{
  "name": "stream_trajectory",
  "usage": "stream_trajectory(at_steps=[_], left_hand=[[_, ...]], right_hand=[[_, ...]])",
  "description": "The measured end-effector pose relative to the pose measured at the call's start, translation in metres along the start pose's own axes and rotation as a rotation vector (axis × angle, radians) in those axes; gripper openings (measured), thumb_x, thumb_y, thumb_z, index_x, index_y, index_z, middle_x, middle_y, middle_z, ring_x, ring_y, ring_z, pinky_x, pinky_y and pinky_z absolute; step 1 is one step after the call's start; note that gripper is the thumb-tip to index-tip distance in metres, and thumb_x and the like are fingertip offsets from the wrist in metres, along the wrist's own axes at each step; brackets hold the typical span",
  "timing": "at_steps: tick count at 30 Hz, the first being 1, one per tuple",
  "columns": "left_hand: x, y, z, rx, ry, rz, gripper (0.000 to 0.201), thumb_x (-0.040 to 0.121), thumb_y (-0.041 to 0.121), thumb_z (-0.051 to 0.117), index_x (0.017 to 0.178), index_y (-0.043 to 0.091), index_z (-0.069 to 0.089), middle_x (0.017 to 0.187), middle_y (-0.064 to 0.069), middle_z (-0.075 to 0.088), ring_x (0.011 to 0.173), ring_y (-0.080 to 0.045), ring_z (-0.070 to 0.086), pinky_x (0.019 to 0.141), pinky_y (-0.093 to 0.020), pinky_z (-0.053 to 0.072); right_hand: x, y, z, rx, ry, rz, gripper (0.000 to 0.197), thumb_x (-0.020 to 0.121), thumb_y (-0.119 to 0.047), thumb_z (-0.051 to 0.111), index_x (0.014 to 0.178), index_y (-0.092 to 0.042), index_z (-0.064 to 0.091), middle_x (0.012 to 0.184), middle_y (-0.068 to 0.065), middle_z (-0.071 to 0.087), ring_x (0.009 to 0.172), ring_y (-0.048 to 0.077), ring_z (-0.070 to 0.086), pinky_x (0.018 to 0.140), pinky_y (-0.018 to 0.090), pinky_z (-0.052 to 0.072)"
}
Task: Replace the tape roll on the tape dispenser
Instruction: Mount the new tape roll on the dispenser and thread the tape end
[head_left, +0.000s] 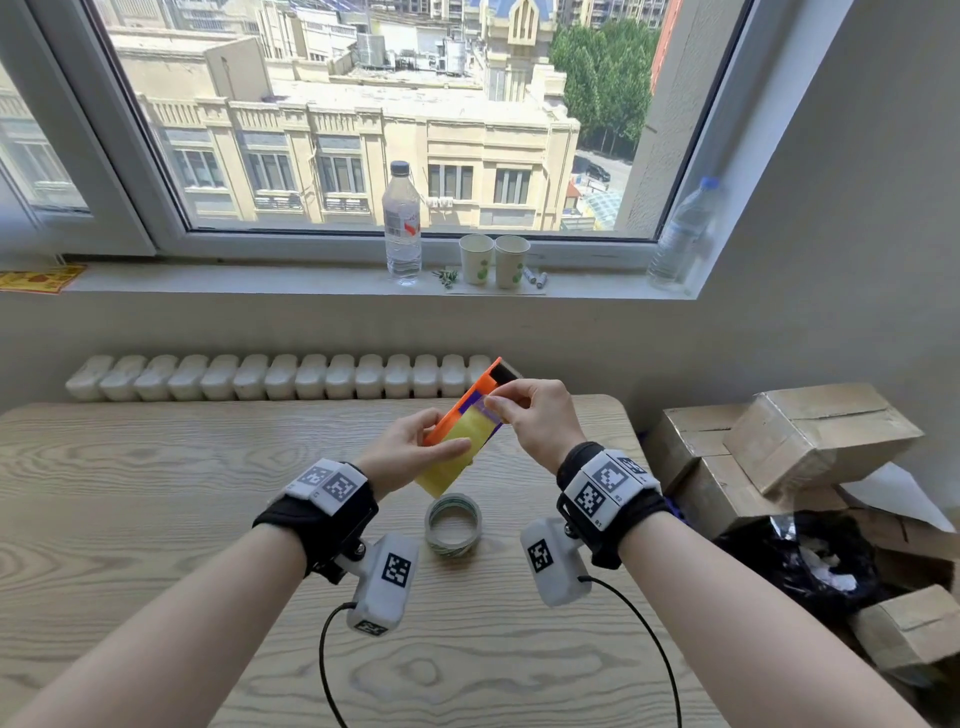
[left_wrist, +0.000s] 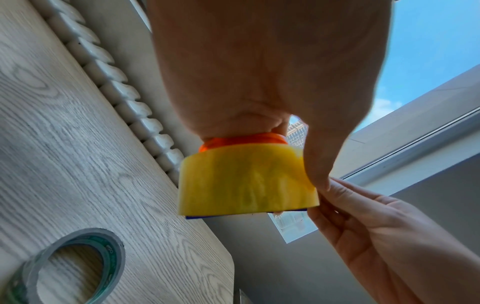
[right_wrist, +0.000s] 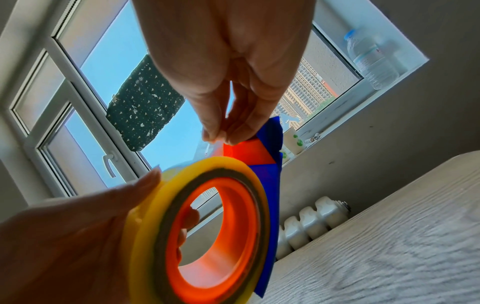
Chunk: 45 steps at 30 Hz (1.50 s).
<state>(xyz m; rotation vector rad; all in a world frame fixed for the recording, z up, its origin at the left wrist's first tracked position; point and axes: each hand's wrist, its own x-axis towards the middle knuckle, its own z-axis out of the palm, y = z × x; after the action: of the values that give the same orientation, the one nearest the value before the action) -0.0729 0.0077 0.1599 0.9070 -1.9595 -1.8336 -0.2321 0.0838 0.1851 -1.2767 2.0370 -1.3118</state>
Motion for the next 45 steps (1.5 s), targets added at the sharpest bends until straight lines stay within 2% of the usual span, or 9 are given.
stream_trajectory(at_steps=[4,7,12,17,27,30,34,39,45], left_hand=[[-0.001,0.0,-0.004,-0.038,-0.02,-0.032,0.044,0.068,0.017,0.072,0.109,0.012,0.058,0.1,-0.009,0.065,0.09,-0.02,0.062,0.08,-0.031,0.05],[-0.004,0.001,-0.006,-0.026,-0.043,-0.032,0.038,0.079,0.008,0.068,0.116,0.01,0.057,0.109,-0.011,0.065,0.095,-0.019,0.063,0.079,-0.023,0.053],[-0.004,0.001,-0.006,0.082,-0.026,-0.002,0.03,0.089,0.018,0.058,0.116,0.007,0.058,0.098,-0.002,0.066,0.074,0.004,0.065,0.064,-0.009,0.05],[-0.003,-0.002,-0.007,0.158,0.03,0.008,0.035,0.091,0.03,0.053,0.111,0.003,0.061,0.097,-0.007,0.066,0.081,-0.012,0.062,0.064,-0.013,0.05],[0.001,-0.007,-0.007,0.076,0.166,-0.022,0.024,0.084,0.035,0.063,0.069,0.016,0.067,0.067,-0.003,0.059,0.061,-0.015,0.05,0.053,-0.021,0.038],[0.0,-0.006,-0.008,0.064,0.14,-0.037,0.05,0.061,0.049,0.073,0.088,0.006,0.07,0.08,-0.009,0.066,0.071,-0.019,0.059,0.063,-0.028,0.043],[-0.001,-0.005,-0.011,-0.044,0.068,-0.056,0.07,0.044,0.038,0.071,0.102,0.0,0.064,0.089,-0.014,0.063,0.079,-0.025,0.058,0.064,-0.027,0.043],[-0.001,-0.002,-0.009,0.018,0.065,-0.03,0.04,0.067,0.034,0.068,0.097,0.009,0.065,0.084,-0.004,0.065,0.071,-0.014,0.06,0.059,-0.018,0.045],[0.0,0.0,-0.011,0.16,0.133,-0.026,0.036,0.084,0.038,0.061,0.103,0.008,0.066,0.096,-0.011,0.07,0.083,-0.02,0.064,0.072,-0.028,0.049]], right_hand=[[0.0,0.0,0.001,-0.009,-0.006,0.004,0.011,0.082,-0.012,0.067,0.086,-0.004,0.074,0.079,0.007,0.069,0.074,0.016,0.061,0.08,0.035,0.053],[-0.001,0.001,0.001,-0.007,-0.019,0.01,0.011,0.083,-0.012,0.066,0.086,-0.004,0.073,0.078,0.004,0.067,0.074,0.015,0.061,0.081,0.035,0.052],[-0.002,0.002,0.002,-0.028,-0.008,0.009,0.012,0.084,-0.015,0.065,0.087,-0.007,0.073,0.079,0.003,0.067,0.077,0.016,0.062,0.079,0.034,0.053],[0.001,0.001,-0.002,-0.032,-0.011,0.017,0.013,0.084,-0.015,0.066,0.089,-0.005,0.073,0.081,0.004,0.067,0.079,0.018,0.063,0.083,0.038,0.054],[0.01,0.0,-0.009,0.055,-0.015,0.105,0.01,0.084,-0.01,0.064,0.086,-0.003,0.071,0.077,0.007,0.067,0.074,0.022,0.064,0.074,0.044,0.058],[0.011,0.003,-0.009,0.045,-0.015,0.114,0.008,0.084,-0.011,0.064,0.08,-0.01,0.07,0.077,0.007,0.068,0.075,0.027,0.068,0.073,0.048,0.059],[0.012,-0.001,-0.013,0.055,-0.019,0.117,0.008,0.084,-0.008,0.063,0.079,-0.01,0.069,0.074,0.005,0.066,0.072,0.026,0.067,0.069,0.046,0.06],[0.015,-0.005,-0.018,0.059,-0.012,0.103,0.008,0.084,-0.009,0.064,0.084,-0.004,0.07,0.071,0.0,0.064,0.065,0.014,0.06,0.068,0.03,0.056],[0.02,-0.006,-0.021,0.145,0.0,0.126,0.009,0.085,-0.008,0.063,0.084,-0.001,0.068,0.067,0.002,0.062,0.067,0.018,0.059,0.081,0.04,0.057]])
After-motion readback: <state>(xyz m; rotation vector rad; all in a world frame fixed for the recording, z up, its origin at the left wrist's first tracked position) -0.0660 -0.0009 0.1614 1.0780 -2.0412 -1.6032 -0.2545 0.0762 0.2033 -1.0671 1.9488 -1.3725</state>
